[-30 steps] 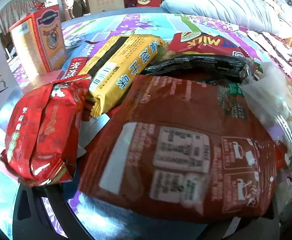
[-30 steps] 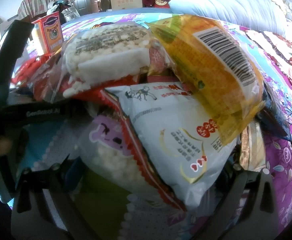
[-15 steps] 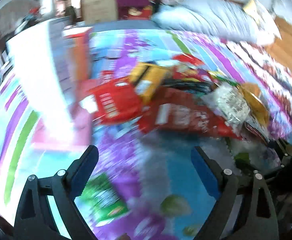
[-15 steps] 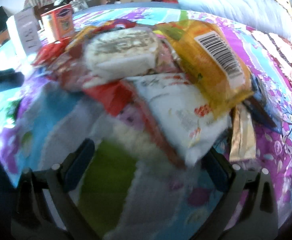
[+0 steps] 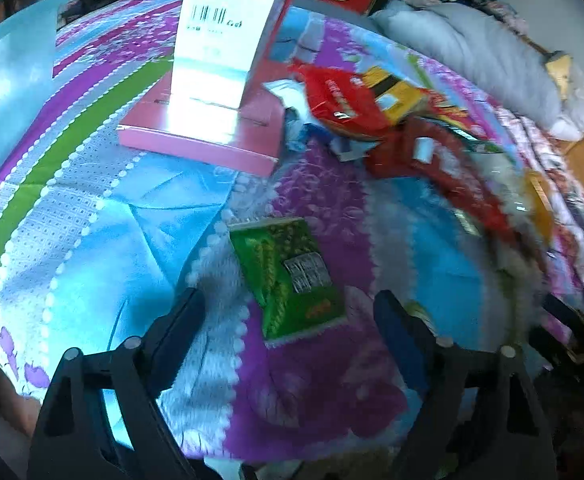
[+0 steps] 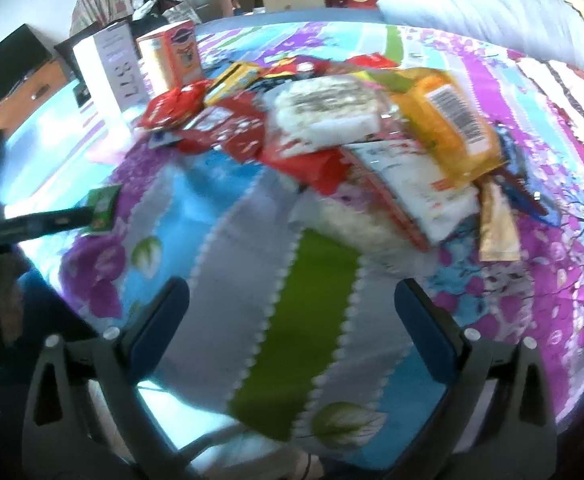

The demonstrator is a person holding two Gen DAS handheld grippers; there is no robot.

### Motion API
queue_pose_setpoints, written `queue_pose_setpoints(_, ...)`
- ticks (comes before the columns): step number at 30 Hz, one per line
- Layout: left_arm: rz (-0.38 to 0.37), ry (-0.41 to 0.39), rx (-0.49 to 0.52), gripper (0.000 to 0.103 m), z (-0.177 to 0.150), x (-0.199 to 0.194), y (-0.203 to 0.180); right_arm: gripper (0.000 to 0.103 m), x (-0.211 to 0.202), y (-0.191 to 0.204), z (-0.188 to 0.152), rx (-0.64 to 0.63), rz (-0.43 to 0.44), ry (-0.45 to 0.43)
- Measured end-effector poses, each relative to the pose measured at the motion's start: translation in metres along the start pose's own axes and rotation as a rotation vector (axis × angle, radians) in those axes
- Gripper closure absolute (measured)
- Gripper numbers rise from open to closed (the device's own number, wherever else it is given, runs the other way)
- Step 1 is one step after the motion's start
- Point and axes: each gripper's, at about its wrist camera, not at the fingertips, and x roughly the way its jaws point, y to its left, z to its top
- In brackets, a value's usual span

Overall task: Organize snacks
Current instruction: 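Lower the left tool to the green pea snack bag while the right tool approaches the red bag, then grasp the green pea bag with the left tool while the right grasps the red Nescafe bag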

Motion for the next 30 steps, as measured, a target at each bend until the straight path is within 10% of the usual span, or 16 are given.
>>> queue_pose_setpoints(5,0.103,-0.027,0.088,0.054,0.006,0.012,-0.015,0.002,-0.003,0.016,0.007,-0.108,0.058,0.001)
queue_pose_setpoints(9,0.068,-0.049,0.096,0.059,0.004,0.002,-0.010,0.039,0.003,0.030,0.026,-0.255,0.065,-0.018)
queue_pose_setpoints(13,0.035,-0.061,0.080,0.059,0.005,-0.006,-0.004,0.037,0.025,0.044,0.054,-0.390,0.015,-0.051)
queue_pose_setpoints(20,-0.018,-0.045,0.056,0.059,0.003,-0.006,0.006,0.002,0.080,0.069,0.111,-0.542,-0.037,0.003)
queue_pose_setpoints(30,-0.071,-0.031,0.034,0.059,0.003,-0.003,0.010,0.005,0.122,0.064,0.128,-0.607,-0.106,0.094)
